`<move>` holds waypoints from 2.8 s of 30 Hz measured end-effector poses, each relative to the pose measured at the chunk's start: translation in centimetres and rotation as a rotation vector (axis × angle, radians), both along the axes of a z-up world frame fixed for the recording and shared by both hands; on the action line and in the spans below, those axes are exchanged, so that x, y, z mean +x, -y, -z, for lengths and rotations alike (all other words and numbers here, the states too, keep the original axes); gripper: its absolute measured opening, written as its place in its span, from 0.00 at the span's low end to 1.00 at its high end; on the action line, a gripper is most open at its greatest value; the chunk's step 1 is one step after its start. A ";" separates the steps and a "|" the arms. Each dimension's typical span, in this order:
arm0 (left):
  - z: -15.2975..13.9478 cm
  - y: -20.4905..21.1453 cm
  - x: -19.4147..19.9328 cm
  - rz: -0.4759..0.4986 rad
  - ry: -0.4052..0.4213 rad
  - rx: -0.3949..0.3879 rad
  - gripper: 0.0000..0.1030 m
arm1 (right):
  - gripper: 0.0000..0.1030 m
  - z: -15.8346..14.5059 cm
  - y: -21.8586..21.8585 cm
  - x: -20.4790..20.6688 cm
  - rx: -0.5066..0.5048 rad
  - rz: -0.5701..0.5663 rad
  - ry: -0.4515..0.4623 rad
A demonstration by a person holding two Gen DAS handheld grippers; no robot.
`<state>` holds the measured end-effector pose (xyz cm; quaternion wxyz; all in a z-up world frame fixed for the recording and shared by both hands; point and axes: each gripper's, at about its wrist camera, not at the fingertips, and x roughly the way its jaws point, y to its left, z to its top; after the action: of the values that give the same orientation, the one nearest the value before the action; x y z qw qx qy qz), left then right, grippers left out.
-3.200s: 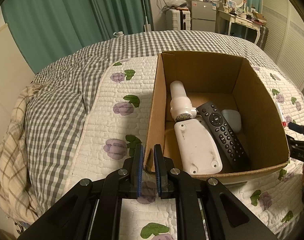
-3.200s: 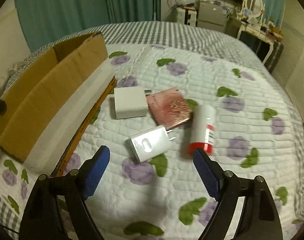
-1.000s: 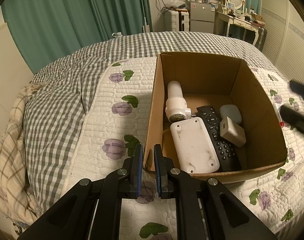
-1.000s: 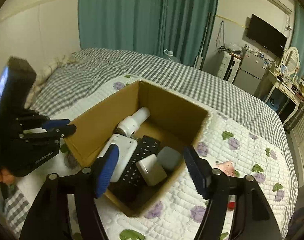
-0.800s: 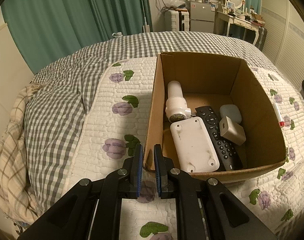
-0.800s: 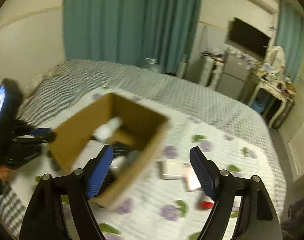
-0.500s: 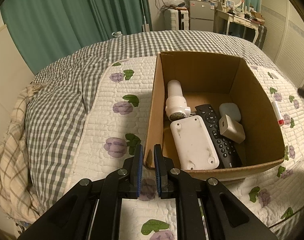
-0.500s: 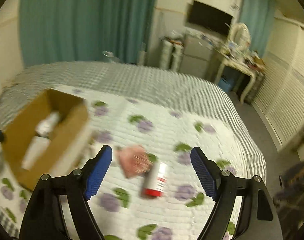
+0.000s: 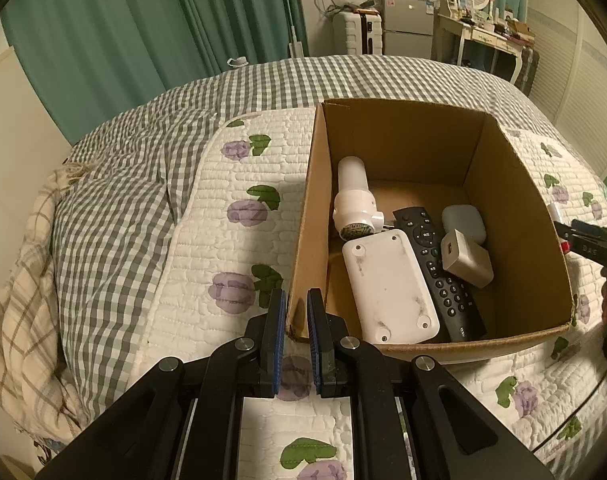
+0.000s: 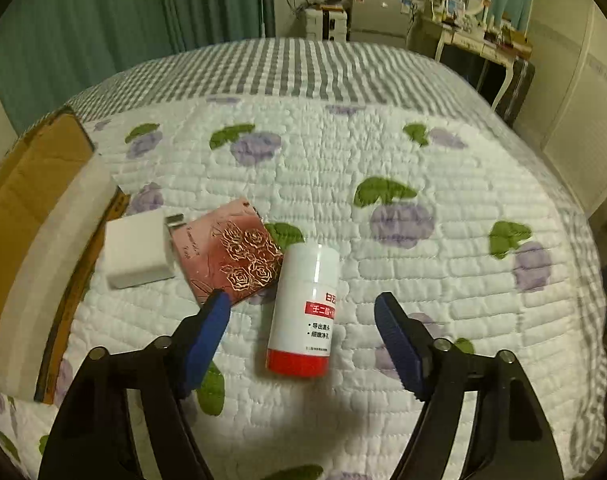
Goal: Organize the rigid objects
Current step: 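Grasp the white bottle with red base using the right gripper, then lift the white-and-red bottle into the box and release it, then grasp the second white charger block with the right gripper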
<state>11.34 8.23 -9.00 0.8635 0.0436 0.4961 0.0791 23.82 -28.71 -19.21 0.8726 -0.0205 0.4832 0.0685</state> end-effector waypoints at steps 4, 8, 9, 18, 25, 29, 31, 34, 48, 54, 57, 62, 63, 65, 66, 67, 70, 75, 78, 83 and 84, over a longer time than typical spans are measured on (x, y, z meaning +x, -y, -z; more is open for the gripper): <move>0.0 0.1 0.0 0.003 -0.003 0.007 0.11 | 0.59 1.7 0.5 0.6 0.029 0.012 -0.064; 0.0 0.0 -0.1 0.003 0.000 0.010 0.11 | 0.42 2.3 0.7 1.0 0.054 0.009 -0.090; 0.1 0.0 -0.1 0.004 0.000 0.012 0.11 | 0.40 2.4 0.7 1.0 0.055 0.008 -0.095; 0.2 -0.2 -0.2 0.006 0.006 0.006 0.11 | 0.36 2.5 0.7 0.9 0.062 0.001 -0.107; 0.0 -0.4 -0.3 0.013 0.019 -0.009 0.11 | 0.35 -0.2 -0.1 -1.5 0.031 -0.020 -0.018; 0.0 -0.4 -0.3 0.017 0.018 -0.002 0.11 | 0.35 -3.9 -1.2 -3.1 0.021 -0.062 0.057; 0.0 -0.3 -0.3 0.022 0.017 0.001 0.11 | 0.35 -5.8 -1.9 -3.9 0.030 -0.082 0.088; 0.0 -0.2 -0.3 0.023 0.019 0.002 0.11 | 0.35 -8.9 -3.8 -5.0 0.006 -0.126 0.144; 0.0 -0.2 -0.2 0.029 0.021 -0.005 0.11 | 0.35 -17.4 -16.8 -9.4 0.032 -0.402 0.291; 0.0 -0.3 -0.2 0.029 0.021 -0.004 0.11 | 0.35 -12.7 -20.3 -9.7 0.009 -0.434 0.224; 0.0 -0.1 -0.2 0.030 0.023 -0.007 0.11 | 0.35 -10.8 -21.1 -9.7 -0.009 -0.444 0.196; -0.1 -0.1 -0.1 0.030 0.024 -0.006 0.11 | 0.35 -9.2 -21.6 -9.6 -0.020 -0.450 0.168; 0.0 -0.1 -0.2 0.029 0.024 -0.008 0.11 | 0.35 -9.0 -21.4 -9.4 -0.018 -0.449 0.165; 0.0 -0.1 -0.2 0.030 0.024 -0.007 0.11 | 0.35 -8.8 -21.4 -9.4 -0.020 -0.446 0.160; 0.0 -0.1 -0.2 0.029 0.024 -0.007 0.11 | 0.35 -8.9 -21.3 -9.4 -0.020 -0.446 0.159; 0.0 -0.1 -0.1 0.029 0.023 -0.007 0.11 | 0.35 -8.9 -21.4 -9.4 -0.018 -0.445 0.160; 0.0 -0.1 -0.2 0.031 0.023 -0.007 0.11 | 0.37 -9.6 -21.0 -9.5 -0.001 -0.449 0.163; -0.2 -0.2 -0.1 0.033 0.023 0.000 0.11 | 0.60 -13.3 -19.1 -10.0 0.002 -0.441 0.268; -0.1 -0.1 -0.2 0.030 0.024 -0.002 0.11 | 0.66 -15.9 -16.6 -9.7 -0.014 -0.398 0.321; 0.0 -0.1 -0.3 0.028 0.027 -0.001 0.11 | 0.74 -18.0 -11.7 -9.2 -0.029 -0.300 0.352; 0.1 -0.1 -0.3 0.028 0.027 -0.001 0.11 | 0.75 -18.1 -10.8 -9.2 -0.036 -0.280 0.352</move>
<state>11.06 8.30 -9.06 0.8712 0.0488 0.4839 0.0674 14.63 -17.91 -1.15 0.9249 -0.1148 0.3171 0.1756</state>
